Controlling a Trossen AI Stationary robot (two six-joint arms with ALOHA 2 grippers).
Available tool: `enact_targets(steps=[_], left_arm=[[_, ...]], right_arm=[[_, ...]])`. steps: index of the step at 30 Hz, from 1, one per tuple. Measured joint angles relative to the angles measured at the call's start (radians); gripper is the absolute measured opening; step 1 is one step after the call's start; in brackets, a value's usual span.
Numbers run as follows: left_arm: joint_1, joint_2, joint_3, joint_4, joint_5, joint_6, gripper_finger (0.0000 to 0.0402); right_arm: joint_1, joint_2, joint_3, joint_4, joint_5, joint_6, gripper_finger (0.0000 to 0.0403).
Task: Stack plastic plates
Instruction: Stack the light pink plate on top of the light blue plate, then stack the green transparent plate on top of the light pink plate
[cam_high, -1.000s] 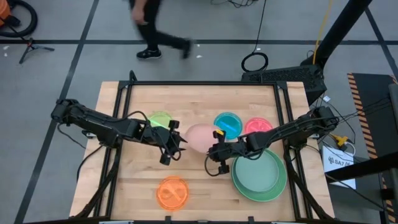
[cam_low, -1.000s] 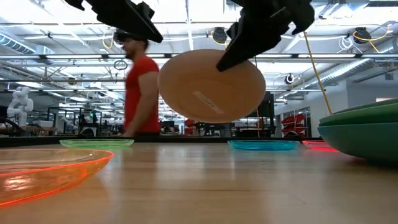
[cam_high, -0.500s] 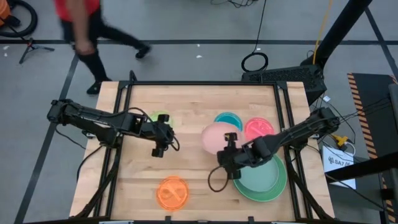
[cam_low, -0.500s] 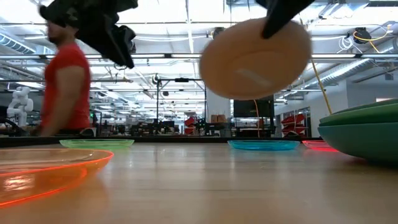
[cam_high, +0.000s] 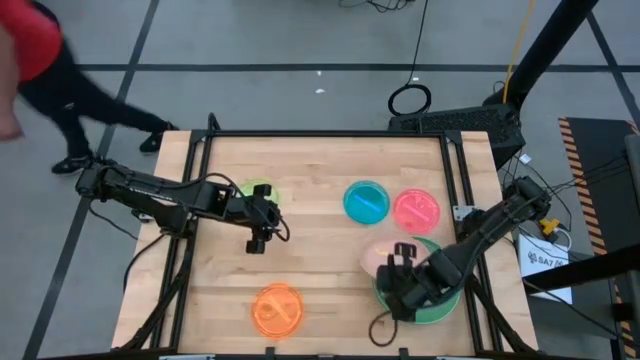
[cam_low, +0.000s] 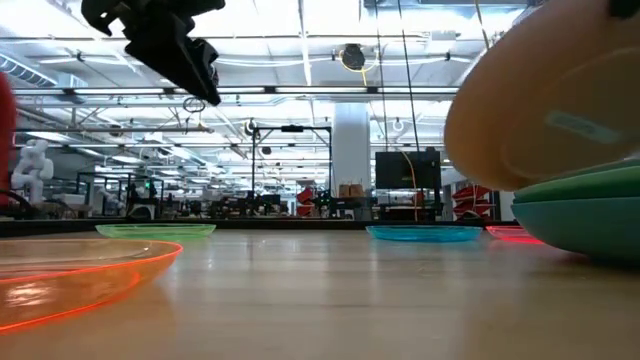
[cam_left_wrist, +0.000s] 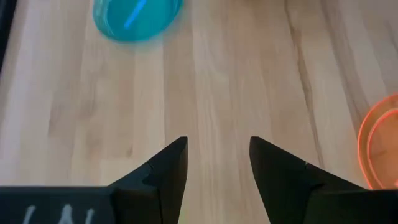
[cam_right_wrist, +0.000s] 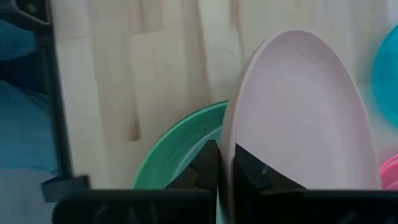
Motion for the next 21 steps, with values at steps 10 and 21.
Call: enact_targets(steps=[10, 21], left_arm=[[0.004, 0.002, 0.000, 0.097, 0.000, 0.041, 0.0179], [0.004, 0.003, 0.000, 0.095, 0.000, 0.023, 0.0179]], right_arm=[[0.102, 0.000, 0.000, -0.058, 0.003, 0.236, 0.0026], [0.127, 0.000, 0.000, -0.061, 0.033, 0.383, 0.0111]])
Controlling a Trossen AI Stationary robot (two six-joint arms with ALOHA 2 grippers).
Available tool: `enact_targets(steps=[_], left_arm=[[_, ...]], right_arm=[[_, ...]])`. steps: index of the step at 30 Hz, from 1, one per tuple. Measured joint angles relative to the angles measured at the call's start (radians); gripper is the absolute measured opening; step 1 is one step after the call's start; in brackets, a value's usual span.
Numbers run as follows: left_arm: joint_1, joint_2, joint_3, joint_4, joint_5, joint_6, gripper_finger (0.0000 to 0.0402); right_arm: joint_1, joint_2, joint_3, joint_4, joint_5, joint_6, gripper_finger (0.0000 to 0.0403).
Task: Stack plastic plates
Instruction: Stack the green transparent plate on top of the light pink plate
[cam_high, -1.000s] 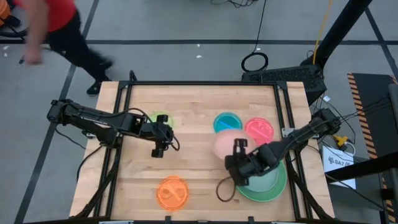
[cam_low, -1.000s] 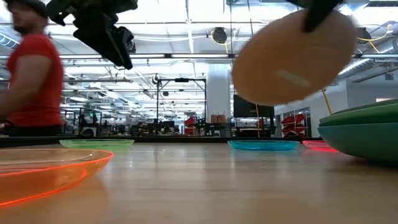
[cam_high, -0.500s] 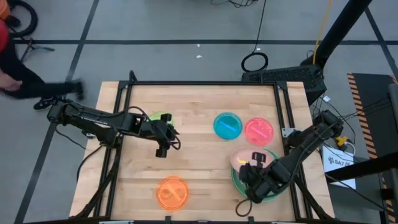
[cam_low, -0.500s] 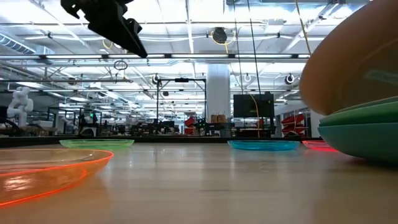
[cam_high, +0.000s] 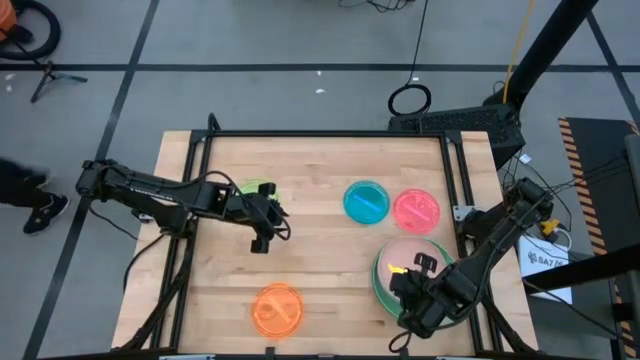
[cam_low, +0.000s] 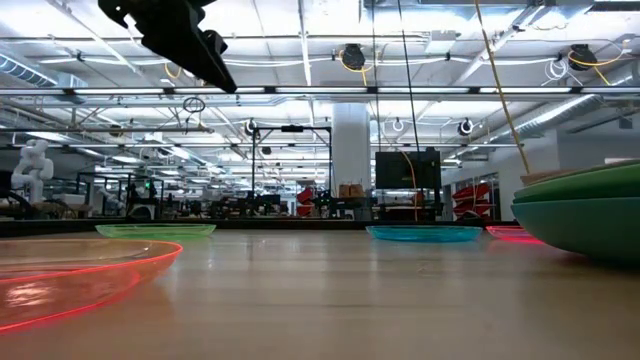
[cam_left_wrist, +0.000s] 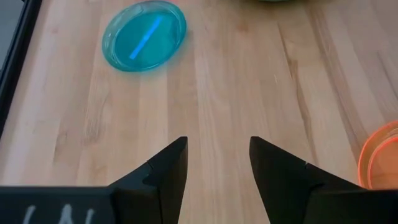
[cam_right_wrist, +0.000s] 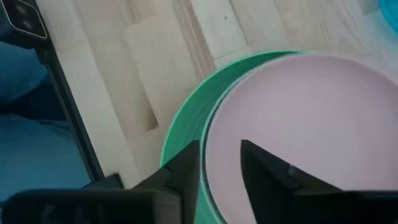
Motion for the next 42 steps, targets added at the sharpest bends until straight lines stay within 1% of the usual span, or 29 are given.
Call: enact_targets(steps=[3, 7, 13, 16, 19, 22, 26, 31, 38, 42], left_arm=[[-0.001, 0.000, 0.000, -0.004, 0.000, -0.022, 0.0179], [-0.013, 0.000, 0.000, -0.014, 0.000, -0.039, 0.0179], [-0.047, 0.000, 0.000, -0.016, 0.000, -0.069, 0.0179], [-0.063, 0.000, 0.000, -0.019, 0.000, -0.086, 0.0179], [-0.076, 0.000, 0.000, -0.026, 0.000, -0.100, 0.0179], [-0.083, 0.000, 0.000, -0.025, 0.000, -0.120, 0.0179], [-0.083, 0.000, 0.000, -0.047, -0.001, -0.174, 0.0179], [-0.083, 0.014, 0.000, -0.101, -0.072, -0.238, 0.0179], [-0.076, 0.086, -0.002, -0.257, -0.169, -0.309, 0.0179], [-0.046, 0.135, -0.002, -0.280, -0.179, -0.324, 0.0179]], right_arm=[[0.000, 0.000, 0.000, 0.000, 0.047, -0.013, 0.0129], [0.000, 0.000, 0.000, 0.000, 0.163, -0.044, 0.0138], [0.000, 0.000, 0.000, 0.034, 0.397, -0.136, 0.0131], [0.000, 0.000, 0.000, 0.081, 0.481, -0.226, 0.0125], [-0.005, 0.001, 0.000, 0.134, 0.538, -0.319, 0.0120], [-0.020, 0.001, 0.000, 0.190, 0.570, -0.413, 0.0115], [-0.049, 0.001, 0.000, 0.267, 0.573, -0.573, 0.0110], [-0.097, 0.001, 0.000, 0.301, 0.573, -0.761, 0.0109], [-0.175, 0.001, -0.001, 0.338, 0.569, -0.939, 0.0109], [-0.196, 0.001, -0.001, 0.306, 0.567, -0.955, 0.0109]])
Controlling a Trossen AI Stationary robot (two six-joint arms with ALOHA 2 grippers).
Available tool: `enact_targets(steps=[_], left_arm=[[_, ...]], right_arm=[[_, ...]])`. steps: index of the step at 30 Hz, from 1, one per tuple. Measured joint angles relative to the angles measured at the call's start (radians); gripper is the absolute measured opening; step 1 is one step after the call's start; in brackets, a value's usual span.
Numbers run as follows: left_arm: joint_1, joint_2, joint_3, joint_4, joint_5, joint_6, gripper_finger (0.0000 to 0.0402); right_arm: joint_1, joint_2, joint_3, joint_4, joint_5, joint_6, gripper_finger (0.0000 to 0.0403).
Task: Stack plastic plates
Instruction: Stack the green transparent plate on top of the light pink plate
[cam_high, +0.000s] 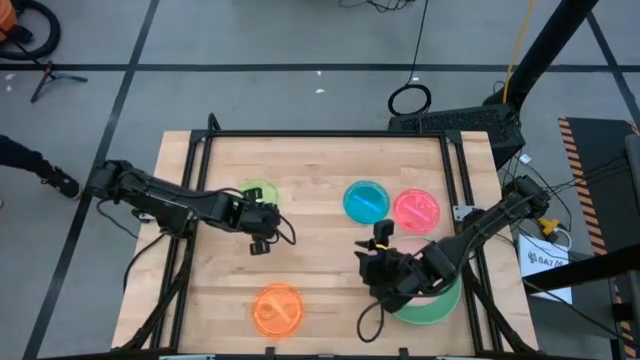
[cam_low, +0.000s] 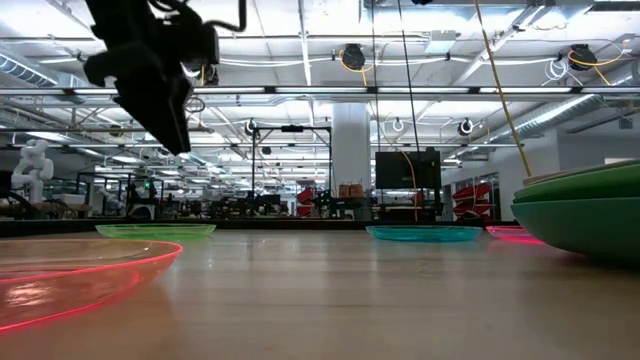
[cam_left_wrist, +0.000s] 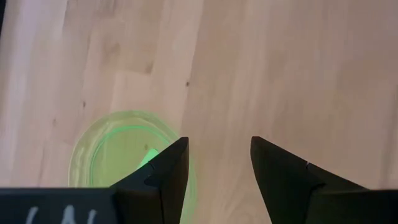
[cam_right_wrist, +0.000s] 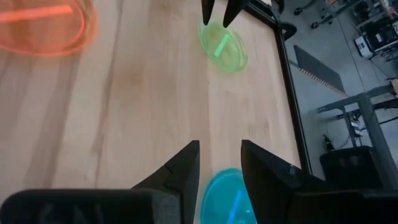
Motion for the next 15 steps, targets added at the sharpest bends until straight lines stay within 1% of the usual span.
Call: enact_targets(steps=[4, 7, 11, 15], left_arm=[[0.044, 0.046, 0.000, 0.000, 0.000, 0.023, 0.0179], [0.075, 0.071, 0.000, 0.000, -0.001, 0.070, 0.0179], [0.103, 0.082, 0.000, 0.010, -0.002, 0.139, 0.0179], [0.129, 0.082, 0.000, 0.011, -0.002, 0.181, 0.0179]], right_arm=[[-0.004, -0.007, -0.028, -0.001, 0.000, 0.001, 0.0109], [-0.007, -0.045, -0.106, 0.061, -0.003, 0.000, 0.0109], [-0.023, -0.151, -0.258, 0.230, -0.008, -0.044, 0.0109], [-0.062, -0.295, -0.450, 0.517, -0.059, -0.150, 0.0109]])
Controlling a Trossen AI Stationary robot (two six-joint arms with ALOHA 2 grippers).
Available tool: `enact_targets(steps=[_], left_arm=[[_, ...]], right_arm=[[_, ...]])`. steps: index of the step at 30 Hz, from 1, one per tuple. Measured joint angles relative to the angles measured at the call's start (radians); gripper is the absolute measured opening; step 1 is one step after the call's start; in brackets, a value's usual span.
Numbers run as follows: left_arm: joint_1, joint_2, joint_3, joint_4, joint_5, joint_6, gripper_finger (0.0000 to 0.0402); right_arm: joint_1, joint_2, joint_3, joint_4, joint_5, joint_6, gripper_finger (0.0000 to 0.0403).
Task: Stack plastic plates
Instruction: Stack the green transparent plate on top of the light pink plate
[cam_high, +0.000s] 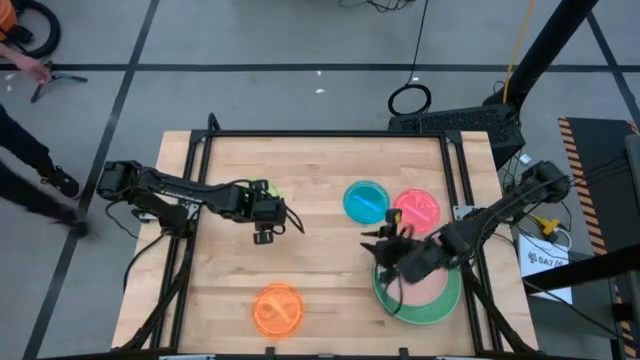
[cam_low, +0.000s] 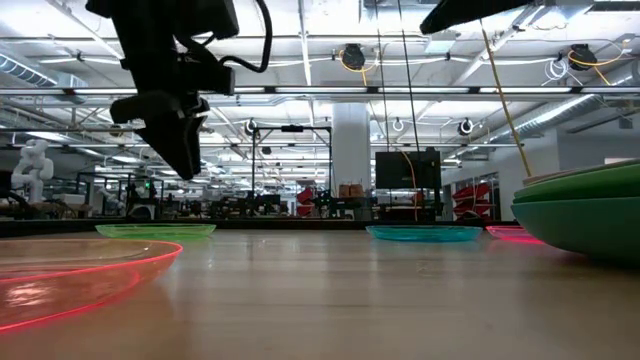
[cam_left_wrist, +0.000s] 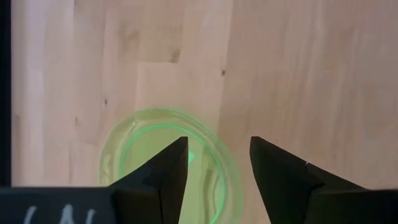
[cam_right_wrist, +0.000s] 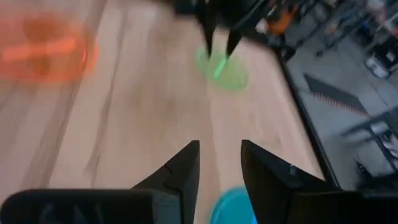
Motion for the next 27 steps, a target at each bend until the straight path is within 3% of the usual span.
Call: enact_targets(steps=[6, 9, 17, 21, 27], left_arm=[[0.056, 0.000, -0.079, 0.062, 0.000, 0.082, 0.0179], [0.089, 0.000, -0.142, 0.127, 0.003, 0.126, 0.0179], [0.138, 0.000, -0.209, 0.207, 0.086, 0.079, 0.0179], [0.128, 0.000, -0.209, 0.207, 0.192, 0.029, 0.0179], [0.102, 0.000, -0.209, 0.208, 0.182, 0.007, 0.0179]], right_arm=[[-0.094, -0.182, -0.271, 0.437, -0.108, -0.166, 0.0109], [-0.123, -0.239, -0.356, 0.568, -0.156, -0.200, 0.0109], [-0.140, -0.289, -0.395, 0.597, -0.187, -0.198, 0.0109], [-0.140, -0.289, -0.395, 0.588, -0.191, -0.196, 0.0109], [-0.140, -0.289, -0.395, 0.580, -0.190, -0.214, 0.0109]])
